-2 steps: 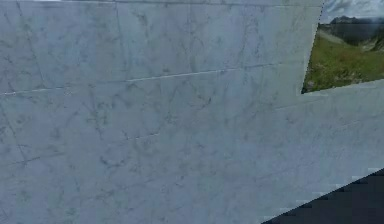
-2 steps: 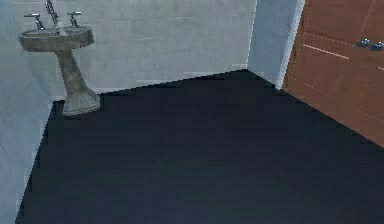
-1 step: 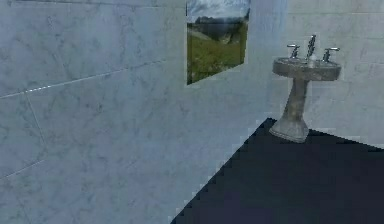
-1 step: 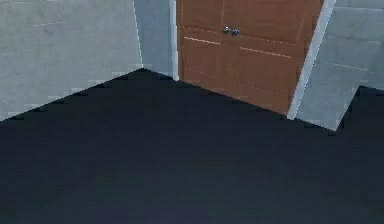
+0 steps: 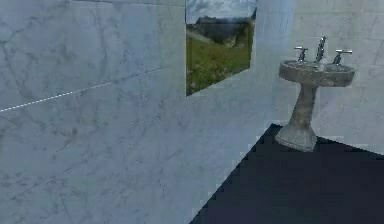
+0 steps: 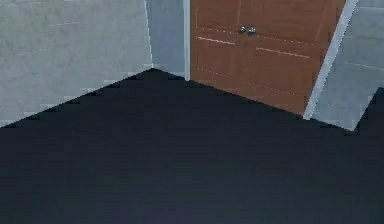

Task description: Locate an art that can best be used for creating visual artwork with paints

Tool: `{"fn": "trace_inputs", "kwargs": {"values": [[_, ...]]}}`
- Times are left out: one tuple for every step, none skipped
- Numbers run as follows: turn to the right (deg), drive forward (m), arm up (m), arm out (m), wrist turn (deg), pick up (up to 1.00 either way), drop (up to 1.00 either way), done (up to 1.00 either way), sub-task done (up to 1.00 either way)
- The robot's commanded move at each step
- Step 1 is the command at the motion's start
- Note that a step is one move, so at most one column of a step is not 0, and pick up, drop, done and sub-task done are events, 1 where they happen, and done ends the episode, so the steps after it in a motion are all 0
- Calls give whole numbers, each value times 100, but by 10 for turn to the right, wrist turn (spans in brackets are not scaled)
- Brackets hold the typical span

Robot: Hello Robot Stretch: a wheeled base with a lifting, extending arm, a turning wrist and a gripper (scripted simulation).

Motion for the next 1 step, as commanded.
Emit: {"fn": "trace_inputs", "kwargs": {"values": [[300,0,0,0,0,0,0,0,0]]}}
